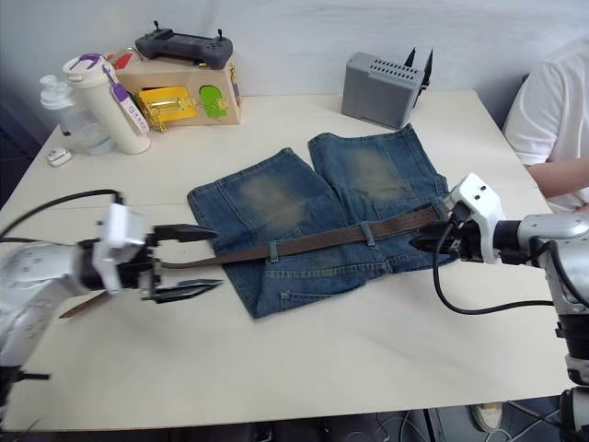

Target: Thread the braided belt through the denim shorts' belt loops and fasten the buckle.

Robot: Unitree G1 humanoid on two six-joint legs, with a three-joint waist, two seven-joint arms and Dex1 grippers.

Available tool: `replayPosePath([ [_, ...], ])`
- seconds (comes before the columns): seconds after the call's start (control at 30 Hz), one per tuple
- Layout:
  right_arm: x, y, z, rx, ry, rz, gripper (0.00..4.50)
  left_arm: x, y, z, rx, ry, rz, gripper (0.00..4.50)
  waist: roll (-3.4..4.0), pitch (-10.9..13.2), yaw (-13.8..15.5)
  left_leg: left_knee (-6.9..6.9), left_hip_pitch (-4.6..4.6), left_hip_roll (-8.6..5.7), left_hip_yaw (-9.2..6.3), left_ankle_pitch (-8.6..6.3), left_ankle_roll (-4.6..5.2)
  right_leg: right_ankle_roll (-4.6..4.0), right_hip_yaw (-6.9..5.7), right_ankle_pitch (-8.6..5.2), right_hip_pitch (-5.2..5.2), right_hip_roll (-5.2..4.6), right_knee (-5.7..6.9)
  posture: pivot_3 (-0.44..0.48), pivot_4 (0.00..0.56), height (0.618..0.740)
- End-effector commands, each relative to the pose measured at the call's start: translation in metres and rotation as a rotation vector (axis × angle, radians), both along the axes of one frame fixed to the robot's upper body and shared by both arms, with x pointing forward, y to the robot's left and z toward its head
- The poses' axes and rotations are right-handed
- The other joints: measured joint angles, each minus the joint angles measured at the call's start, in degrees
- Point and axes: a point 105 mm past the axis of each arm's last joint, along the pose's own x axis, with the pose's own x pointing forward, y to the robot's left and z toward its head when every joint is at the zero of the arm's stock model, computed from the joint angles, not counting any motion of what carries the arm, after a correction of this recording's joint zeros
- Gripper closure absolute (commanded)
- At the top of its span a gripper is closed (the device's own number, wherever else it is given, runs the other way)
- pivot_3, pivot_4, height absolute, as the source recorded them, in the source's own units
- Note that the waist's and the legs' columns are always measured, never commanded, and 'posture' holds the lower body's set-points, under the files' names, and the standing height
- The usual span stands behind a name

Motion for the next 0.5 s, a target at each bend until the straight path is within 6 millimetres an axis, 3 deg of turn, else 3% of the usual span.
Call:
replayPosePath([
  [0.03,-0.011,0.000,0.022,0.000,-0.059,-0.009,0.71,0.004,-0.020,-0.025,0.121,-0.004,-0.088,0.00,-0.01,0.0,0.2,0.02,-0.01,-0.01,0.01,0.01,0.00,0.00,0.01,0.00,-0.01,0.01,0.01,0.000,0.150,0.735],
  [0.1,-0.016,-0.003,0.025,-0.007,-0.068,-0.036,0.07,0.004,-0.035,-0.040,0.152,0.018,-0.138,0.00,0.00,0.0,0.2,0.06,-0.01,0.02,0.06,0.01,0.00,0.00,0.09,0.00,-0.02,0.06,0.00,0.000,0.150,0.735],
  [0.23,-0.022,-0.014,0.024,-0.049,-0.105,-0.116,0.07,0.010,-0.061,-0.071,0.204,0.001,-0.183,0.00,0.01,0.0,1.1,0.09,0.00,0.01,0.08,0.03,0.03,0.00,0.13,0.00,-0.03,0.07,0.02,0.000,0.150,0.735],
  [0.37,-0.024,-0.022,0.024,-0.067,-0.136,-0.178,0.07,0.025,-0.062,-0.090,0.314,-0.085,-0.170,0.00,0.01,0.0,1.1,0.31,-0.05,0.03,0.06,0.02,0.05,0.01,0.14,0.00,-0.03,0.07,0.13,0.000,0.150,0.735],
  [0.47,-0.024,-0.028,0.025,-0.084,-0.162,-0.211,0.00,0.033,-0.048,-0.094,0.372,-0.104,-0.156,0.74,0.02,0.0,1.1,0.31,-0.03,0.03,0.06,0.02,0.05,0.01,0.15,0.00,-0.01,0.07,0.15,0.000,0.150,0.735],
  [0.5,-0.023,-0.029,0.025,-0.085,-0.169,-0.217,0.00,0.037,-0.042,-0.092,0.386,-0.117,-0.142,1.21,0.02,0.0,1.0,0.31,-0.03,0.04,0.06,0.02,0.05,0.01,0.15,0.00,-0.02,0.07,0.16,0.000,0.150,0.735],
])
